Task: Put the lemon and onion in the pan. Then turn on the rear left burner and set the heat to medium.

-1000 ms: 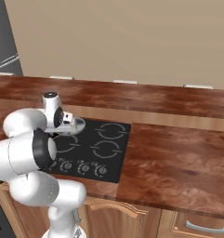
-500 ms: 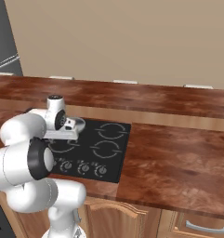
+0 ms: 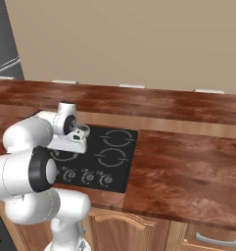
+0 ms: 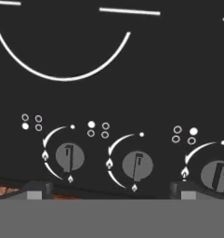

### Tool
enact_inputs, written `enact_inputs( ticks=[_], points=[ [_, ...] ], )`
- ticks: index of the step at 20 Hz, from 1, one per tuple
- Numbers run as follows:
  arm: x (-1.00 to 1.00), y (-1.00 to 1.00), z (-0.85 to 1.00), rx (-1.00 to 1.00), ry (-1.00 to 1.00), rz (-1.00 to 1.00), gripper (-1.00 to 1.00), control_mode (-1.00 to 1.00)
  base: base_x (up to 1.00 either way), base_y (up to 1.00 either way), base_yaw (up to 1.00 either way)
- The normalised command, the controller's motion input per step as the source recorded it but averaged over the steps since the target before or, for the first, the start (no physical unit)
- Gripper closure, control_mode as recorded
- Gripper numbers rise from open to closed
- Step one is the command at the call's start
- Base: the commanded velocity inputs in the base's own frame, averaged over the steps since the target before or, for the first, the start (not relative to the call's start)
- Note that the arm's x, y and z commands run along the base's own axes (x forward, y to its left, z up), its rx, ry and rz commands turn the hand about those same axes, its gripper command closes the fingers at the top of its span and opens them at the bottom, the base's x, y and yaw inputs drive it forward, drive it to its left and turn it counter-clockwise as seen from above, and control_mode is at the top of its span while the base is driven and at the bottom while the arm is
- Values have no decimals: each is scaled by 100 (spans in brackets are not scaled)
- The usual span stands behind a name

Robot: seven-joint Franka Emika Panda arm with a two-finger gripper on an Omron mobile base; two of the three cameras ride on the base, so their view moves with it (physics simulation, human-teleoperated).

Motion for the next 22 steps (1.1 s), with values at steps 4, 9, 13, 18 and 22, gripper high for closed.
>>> enact_inputs(
  ticks=[4,9,13,18,22],
  points=[
    [-4,-4,-1,0,-2,-1,-100,-100,0,0,0],
    [0,-11,-31,-1,-2,0,-100,-100,0,0,0],
    [-2,-13,-40,-3,0,0,-100,-100,0,0,0],
    [-17,-1,-27,-1,0,0,-100,-100,0,0,0],
    [-23,0,-18,0,0,0,-100,-100,0,0,0]
  ],
)
